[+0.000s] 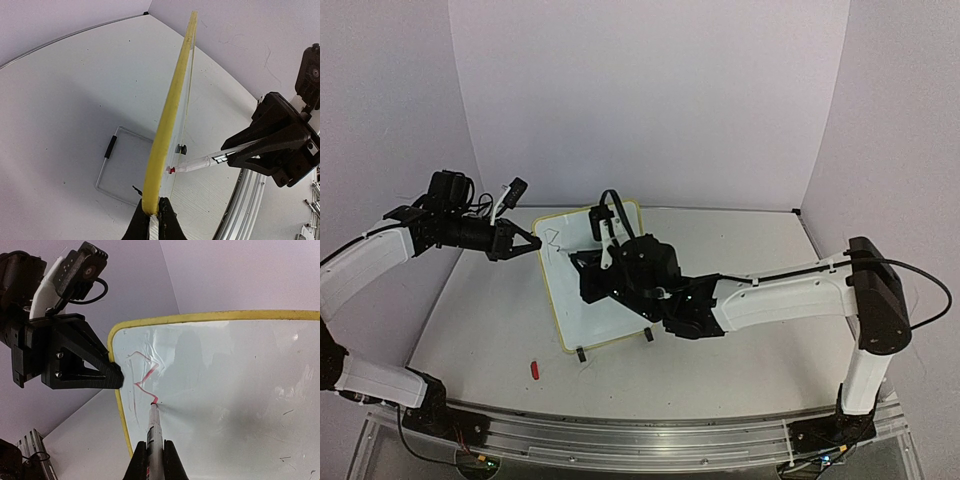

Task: Write a sentence on the whiteboard
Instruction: Write on the whiteboard at the center of the board.

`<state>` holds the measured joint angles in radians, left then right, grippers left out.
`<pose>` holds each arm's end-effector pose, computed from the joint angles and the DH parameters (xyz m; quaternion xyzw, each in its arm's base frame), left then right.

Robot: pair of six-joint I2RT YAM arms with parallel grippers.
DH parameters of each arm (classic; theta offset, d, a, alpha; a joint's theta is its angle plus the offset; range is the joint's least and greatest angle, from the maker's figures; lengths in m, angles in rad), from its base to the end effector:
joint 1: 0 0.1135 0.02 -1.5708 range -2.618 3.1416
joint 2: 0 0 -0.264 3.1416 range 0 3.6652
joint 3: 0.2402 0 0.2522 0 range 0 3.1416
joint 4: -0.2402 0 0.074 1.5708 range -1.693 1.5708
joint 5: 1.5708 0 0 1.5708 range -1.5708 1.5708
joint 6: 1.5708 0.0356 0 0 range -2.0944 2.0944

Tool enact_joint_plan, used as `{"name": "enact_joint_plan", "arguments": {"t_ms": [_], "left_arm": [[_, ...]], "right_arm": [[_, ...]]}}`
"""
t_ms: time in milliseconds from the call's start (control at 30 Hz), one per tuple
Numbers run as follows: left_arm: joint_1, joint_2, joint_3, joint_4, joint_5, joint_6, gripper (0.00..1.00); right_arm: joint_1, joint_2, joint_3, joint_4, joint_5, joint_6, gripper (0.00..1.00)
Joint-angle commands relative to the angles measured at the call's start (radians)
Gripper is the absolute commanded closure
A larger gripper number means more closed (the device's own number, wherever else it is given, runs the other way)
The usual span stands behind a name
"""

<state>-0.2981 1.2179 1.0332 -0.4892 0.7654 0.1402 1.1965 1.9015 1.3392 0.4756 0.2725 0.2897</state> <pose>0.2398 -0.0995 0.3130 0.3398 0.7807 -0.3672 0.3744 0.1745 0.4180 0.2740 -0.2373 0.6967 0.3793 0.5608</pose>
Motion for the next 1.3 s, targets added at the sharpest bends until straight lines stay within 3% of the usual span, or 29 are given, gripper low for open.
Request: {"name": "enact_joint_plan", "arguments": {"t_ms": [0, 667, 1267], "left_arm": [[0.000, 0.000, -0.013, -0.016, -0.047, 0.034, 1.00], [0.000, 0.003, -0.010, -0.012, -0.045, 0.034, 1.00], [0.000, -0.005, -0.017, -0.015, -0.052, 0.033, 1.00]], "right_arm": [[-0.013, 0.015, 0.003, -0.035, -0.012, 0.001, 1.00], [-0.002, 0.053, 0.062, -0.031, -0.061, -0.018, 1.00], [-0.005, -0.211, -0.146, -0.027, -0.255, 0.006, 1.00]]}}
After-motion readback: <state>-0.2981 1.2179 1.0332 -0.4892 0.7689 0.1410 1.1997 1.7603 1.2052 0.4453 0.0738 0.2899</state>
